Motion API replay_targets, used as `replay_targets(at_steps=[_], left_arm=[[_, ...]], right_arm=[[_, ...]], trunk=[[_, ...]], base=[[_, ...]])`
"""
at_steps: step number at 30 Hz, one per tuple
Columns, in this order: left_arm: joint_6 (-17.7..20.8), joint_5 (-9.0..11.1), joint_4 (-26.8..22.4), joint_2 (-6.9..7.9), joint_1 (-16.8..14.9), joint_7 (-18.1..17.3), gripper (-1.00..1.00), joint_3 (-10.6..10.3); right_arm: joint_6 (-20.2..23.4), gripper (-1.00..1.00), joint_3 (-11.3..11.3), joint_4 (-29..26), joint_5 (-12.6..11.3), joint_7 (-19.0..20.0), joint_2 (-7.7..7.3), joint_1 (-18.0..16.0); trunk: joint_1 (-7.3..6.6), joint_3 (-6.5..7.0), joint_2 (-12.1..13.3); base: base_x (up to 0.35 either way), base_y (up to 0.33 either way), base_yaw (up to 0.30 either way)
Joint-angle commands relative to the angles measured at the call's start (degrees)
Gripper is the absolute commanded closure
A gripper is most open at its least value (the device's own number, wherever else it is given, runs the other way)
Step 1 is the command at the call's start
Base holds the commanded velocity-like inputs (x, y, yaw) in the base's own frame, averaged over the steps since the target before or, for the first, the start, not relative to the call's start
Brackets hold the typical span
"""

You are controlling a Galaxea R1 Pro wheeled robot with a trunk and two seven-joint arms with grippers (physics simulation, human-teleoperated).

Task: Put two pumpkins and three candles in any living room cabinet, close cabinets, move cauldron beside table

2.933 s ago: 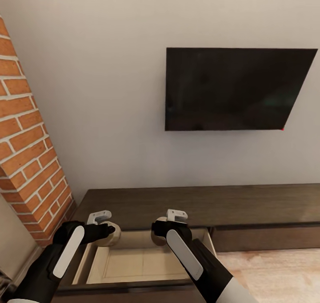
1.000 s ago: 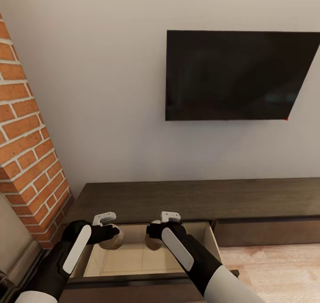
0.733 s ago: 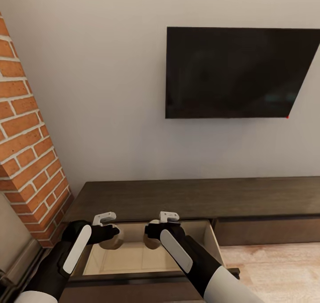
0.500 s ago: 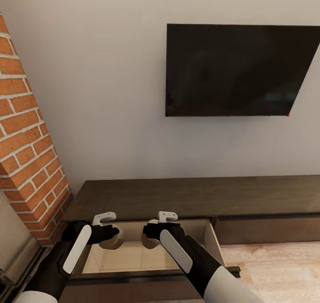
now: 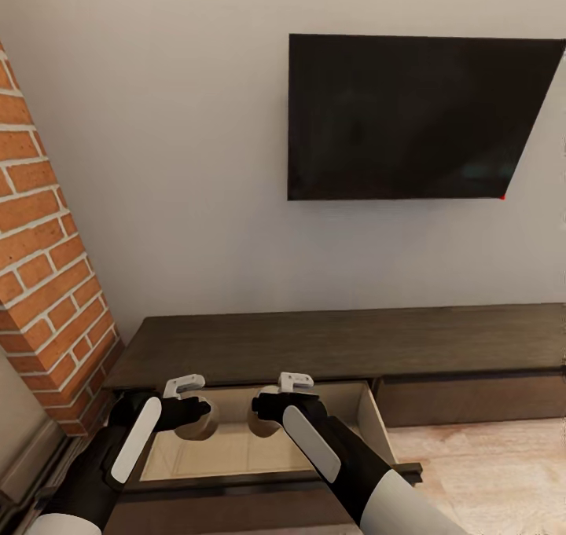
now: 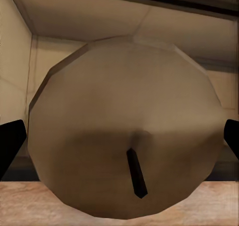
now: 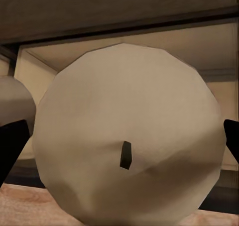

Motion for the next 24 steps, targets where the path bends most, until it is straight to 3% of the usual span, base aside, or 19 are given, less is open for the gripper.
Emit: replay_targets(at_steps=[1, 24], left_arm=[[0.1, 0.5, -0.1, 0.08, 0.0, 0.6, 1.0, -0.1], [0.1, 0.8, -0.1, 0.56, 0.0, 0.6, 1.0, 0.2]], right_arm=[[0.0, 1.0, 0.1, 0.0, -0.4, -0.5, 0.0, -0.1], [-0.1, 1.0, 0.1, -0.1, -0.5, -0.5, 0.0, -0.1]], trunk=[[-0.01, -0.04, 0.0], [-0.01, -0.02, 0.0]], base=[[0.0, 0.0, -0.072], [0.063, 0.024, -0.005]])
